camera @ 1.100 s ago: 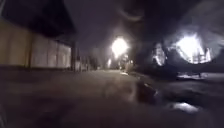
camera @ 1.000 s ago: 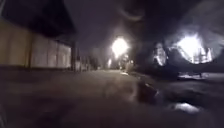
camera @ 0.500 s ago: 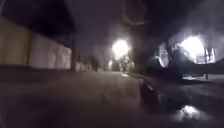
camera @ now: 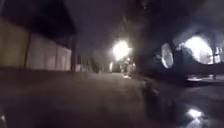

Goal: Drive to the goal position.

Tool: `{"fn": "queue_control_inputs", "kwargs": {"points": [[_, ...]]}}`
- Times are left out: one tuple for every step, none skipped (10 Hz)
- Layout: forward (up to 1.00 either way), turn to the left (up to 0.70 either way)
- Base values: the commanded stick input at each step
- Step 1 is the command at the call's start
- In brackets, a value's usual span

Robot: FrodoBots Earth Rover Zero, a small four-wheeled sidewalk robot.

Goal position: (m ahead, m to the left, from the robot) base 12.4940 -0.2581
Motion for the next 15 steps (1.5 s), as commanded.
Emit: {"fn": "queue_control_inputs", "kwargs": {"points": [[0.7, 0.0], [0.7, 0.0], [0.7, 0.0], [0.7, 0.0], [0.7, 0.0], [0.7, 0.0], [0.7, 0.0], [0.7, 0.0], [0.7, 0.0], [0.7, 0.0], [0.7, 0.0], [0.7, 0.0], [0.7, 0.0], [0.7, 0.0], [0.7, 0.0]]}}
